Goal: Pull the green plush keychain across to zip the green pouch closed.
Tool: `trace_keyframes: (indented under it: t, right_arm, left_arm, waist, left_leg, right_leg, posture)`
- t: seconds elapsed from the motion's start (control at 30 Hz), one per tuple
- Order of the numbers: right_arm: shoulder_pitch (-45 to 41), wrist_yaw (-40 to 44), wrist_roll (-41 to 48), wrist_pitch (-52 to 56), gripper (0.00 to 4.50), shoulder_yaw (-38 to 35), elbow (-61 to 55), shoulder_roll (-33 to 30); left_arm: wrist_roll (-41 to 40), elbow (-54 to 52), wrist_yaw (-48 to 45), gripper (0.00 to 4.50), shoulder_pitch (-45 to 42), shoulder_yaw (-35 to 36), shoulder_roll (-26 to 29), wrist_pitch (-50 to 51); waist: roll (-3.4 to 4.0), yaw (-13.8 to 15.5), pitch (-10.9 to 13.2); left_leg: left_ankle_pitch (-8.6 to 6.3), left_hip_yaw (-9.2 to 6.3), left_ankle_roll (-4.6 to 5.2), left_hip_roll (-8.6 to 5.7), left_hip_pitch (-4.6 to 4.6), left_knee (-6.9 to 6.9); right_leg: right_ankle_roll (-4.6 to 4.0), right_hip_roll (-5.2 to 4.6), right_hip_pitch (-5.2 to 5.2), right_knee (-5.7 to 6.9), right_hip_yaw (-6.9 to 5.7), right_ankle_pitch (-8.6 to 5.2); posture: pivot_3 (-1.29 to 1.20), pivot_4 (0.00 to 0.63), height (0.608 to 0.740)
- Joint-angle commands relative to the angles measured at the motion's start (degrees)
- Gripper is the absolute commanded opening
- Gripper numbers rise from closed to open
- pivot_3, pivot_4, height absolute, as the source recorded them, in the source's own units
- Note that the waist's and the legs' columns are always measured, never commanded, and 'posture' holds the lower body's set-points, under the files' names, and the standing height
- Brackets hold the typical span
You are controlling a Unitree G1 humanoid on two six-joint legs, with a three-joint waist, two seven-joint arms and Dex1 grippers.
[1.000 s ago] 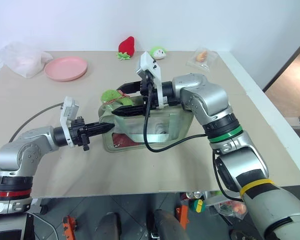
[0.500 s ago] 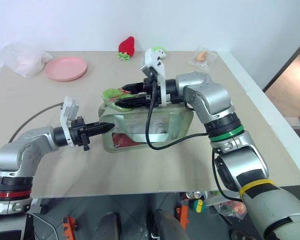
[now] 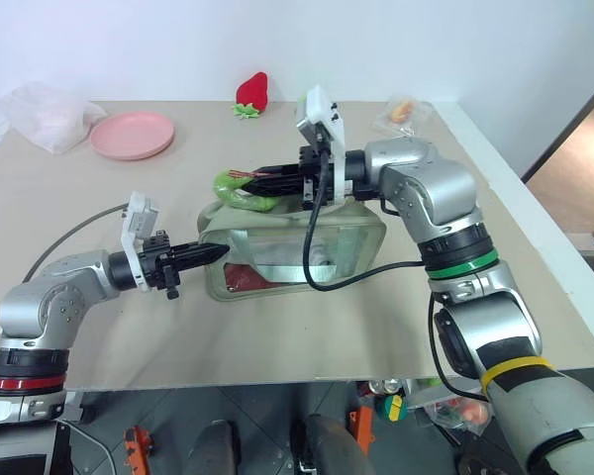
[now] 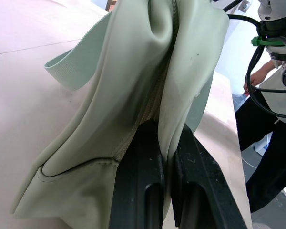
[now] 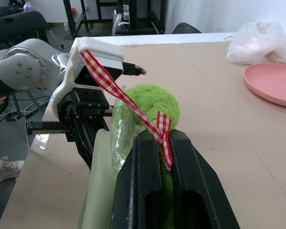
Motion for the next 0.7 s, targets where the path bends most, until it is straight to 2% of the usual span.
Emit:
trace_keyframes:
  t: [0.03,0.13,0.37,0.43,0.57,0.63,0.7]
  right_arm:
    - [1.06,0.19,0.09,0.0,0.01,-4.77,-3.41,-6.02]
    - [3.12,-0.51,-1.07,-0.13,0.01,-6.02,-4.71,-11.8]
    - [7.99,-2.87,-8.84,-8.48,0.01,-11.03,-0.3,-31.68]
    - [11.7,-2.89,-9.81,-10.43,0.01,-12.39,0.21,-36.27]
    - [20.31,-1.86,-6.23,-7.57,0.01,-14.47,-4.65,-38.21]
    - [25.21,-1.37,-3.82,-5.65,0.01,-14.55,-8.87,-36.51]
    - [29.82,-2.04,-0.85,-3.45,0.01,-13.72,-12.6,-32.09]
  left_arm:
    - [-0.29,-0.74,-0.64,0.06,-0.43,0.26,0.12,-0.8]
    - [-0.53,-1.19,-0.6,0.06,0.08,0.39,0.13,-0.59]
    - [-0.76,-1.47,-0.51,0.06,0.59,0.67,0.4,-0.18]
    - [-0.89,-1.71,-0.31,0.06,0.97,0.94,0.6,-0.07]
    - [-1.54,-2.39,-0.05,0.06,1.9,1.46,1.4,0.19]
    - [-1.71,-2.48,0.13,0.06,2.14,1.65,1.68,0.3]
    - [-2.15,-2.4,0.37,0.06,2.19,1.85,1.92,0.8]
  waist:
    - [0.0,0.28,0.0]
    - [0.0,0.58,0.0]
    - [0.02,0.75,0.02]
    - [0.02,0.68,0.01]
    - [0.03,0.03,0.02]
    - [0.03,-0.07,0.02]
    - [0.03,-0.26,0.02]
  left_leg:
    - [0.0,-0.01,0.0,-0.01,-0.01,0.0]
    - [0.0,0.02,0.01,-0.1,-0.02,0.0]
    - [-0.01,0.06,0.02,-0.22,-0.01,-0.04]
    - [-0.02,0.07,0.03,-0.24,0.0,-0.06]
    - [-0.04,0.07,0.06,-0.21,0.13,-0.08]
    - [-0.03,0.07,0.06,-0.16,0.16,-0.09]
    - [-0.03,0.06,0.05,-0.13,0.22,-0.1]
  right_leg:
    - [0.01,-0.02,0.0,0.0,-0.01,-0.01]
    - [0.05,-0.08,0.0,-0.01,0.0,-0.03]
    - [0.05,-0.07,0.0,-0.03,-0.01,-0.07]
    - [0.05,-0.07,0.0,-0.05,0.0,-0.09]
    - [0.04,0.02,0.03,-0.05,0.14,-0.08]
    - [0.04,0.07,0.03,-0.01,0.15,-0.08]
    - [0.04,0.1,0.07,0.0,0.14,-0.08]
  posture:
    - [0.0,0.15,0.74]
    - [0.0,0.15,0.74]
    - [0.0,0.15,0.74]
    - [0.0,0.15,0.74]
    - [0.0,0.15,0.74]
    - [0.0,0.15,0.74]
    - [0.0,0.15,0.74]
